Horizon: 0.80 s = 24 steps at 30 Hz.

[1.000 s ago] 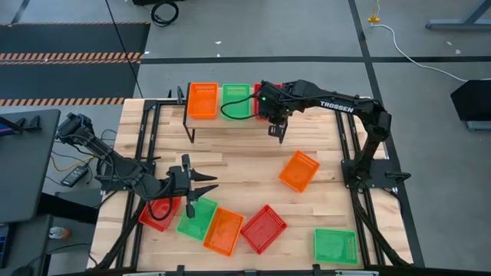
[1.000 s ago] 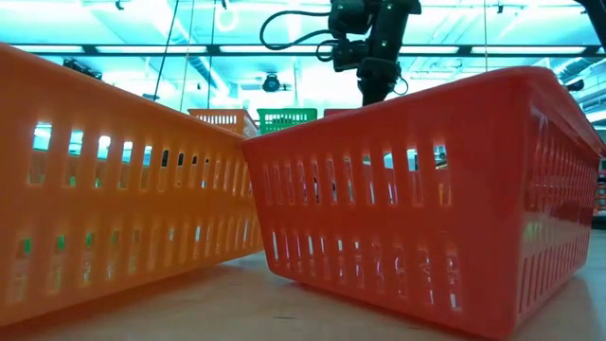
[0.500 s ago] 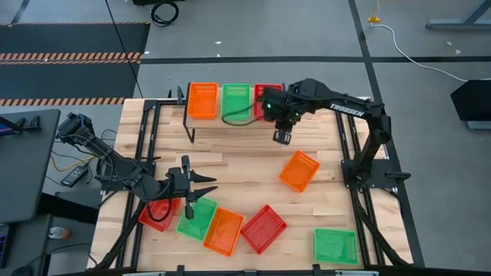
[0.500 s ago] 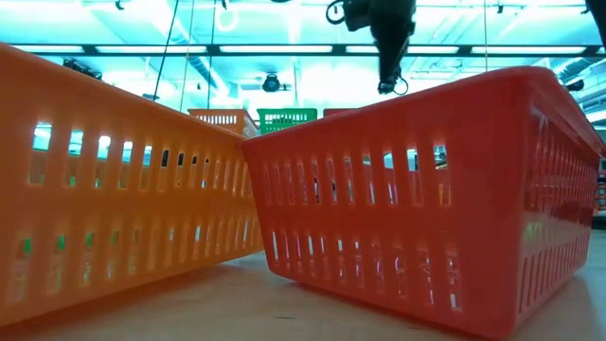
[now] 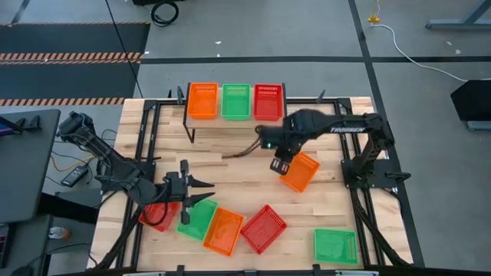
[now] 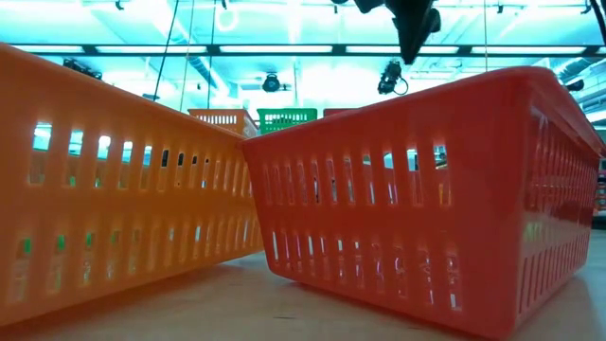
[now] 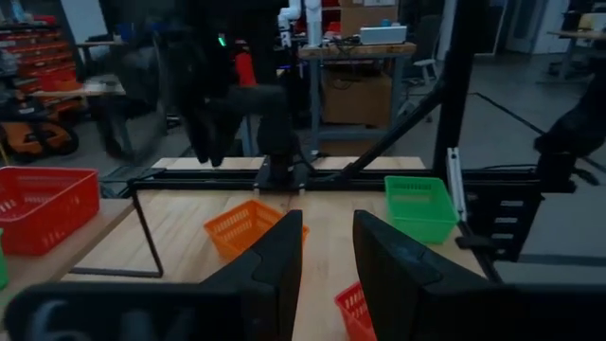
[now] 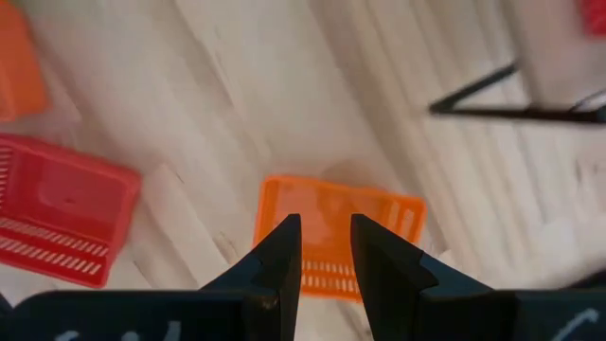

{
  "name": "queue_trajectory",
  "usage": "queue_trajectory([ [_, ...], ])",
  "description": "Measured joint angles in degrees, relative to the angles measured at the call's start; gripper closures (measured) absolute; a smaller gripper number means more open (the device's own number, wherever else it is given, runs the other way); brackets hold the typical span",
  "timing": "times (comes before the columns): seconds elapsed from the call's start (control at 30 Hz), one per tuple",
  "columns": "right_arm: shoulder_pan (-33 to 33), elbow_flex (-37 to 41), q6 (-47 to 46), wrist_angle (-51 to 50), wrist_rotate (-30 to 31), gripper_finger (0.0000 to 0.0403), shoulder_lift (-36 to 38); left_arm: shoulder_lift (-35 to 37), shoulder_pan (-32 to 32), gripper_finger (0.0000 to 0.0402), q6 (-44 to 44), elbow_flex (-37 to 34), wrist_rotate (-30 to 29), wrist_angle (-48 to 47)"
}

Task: Stack baskets on shelf by color
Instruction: Stack the top orange bin on the orange bin on the shelf

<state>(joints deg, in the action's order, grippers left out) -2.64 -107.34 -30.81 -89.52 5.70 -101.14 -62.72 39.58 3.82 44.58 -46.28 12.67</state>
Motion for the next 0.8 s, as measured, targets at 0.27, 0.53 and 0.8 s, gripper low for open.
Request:
queue_trajectory([
  [0.27, -5.03, 15.49, -6.84, 7.04, -0.89, 0.0301, -0.07, 0.24, 3.36, 0.0296, 0.02, 0.07, 0.01, 0.84],
  [0.53, -8.57, 25.65, -11.06, 17.9, -1.31, 0.0282, -0.07, 0.19, 4.71, 0.0296, 0.63, 0.07, -0.01, 0.81],
  [0.8, -11.8, 31.28, -14.81, 22.84, -2.35, 0.0239, -0.07, 0.13, 5.34, 0.0296, 1.97, 0.07, 0.0, 0.41],
])
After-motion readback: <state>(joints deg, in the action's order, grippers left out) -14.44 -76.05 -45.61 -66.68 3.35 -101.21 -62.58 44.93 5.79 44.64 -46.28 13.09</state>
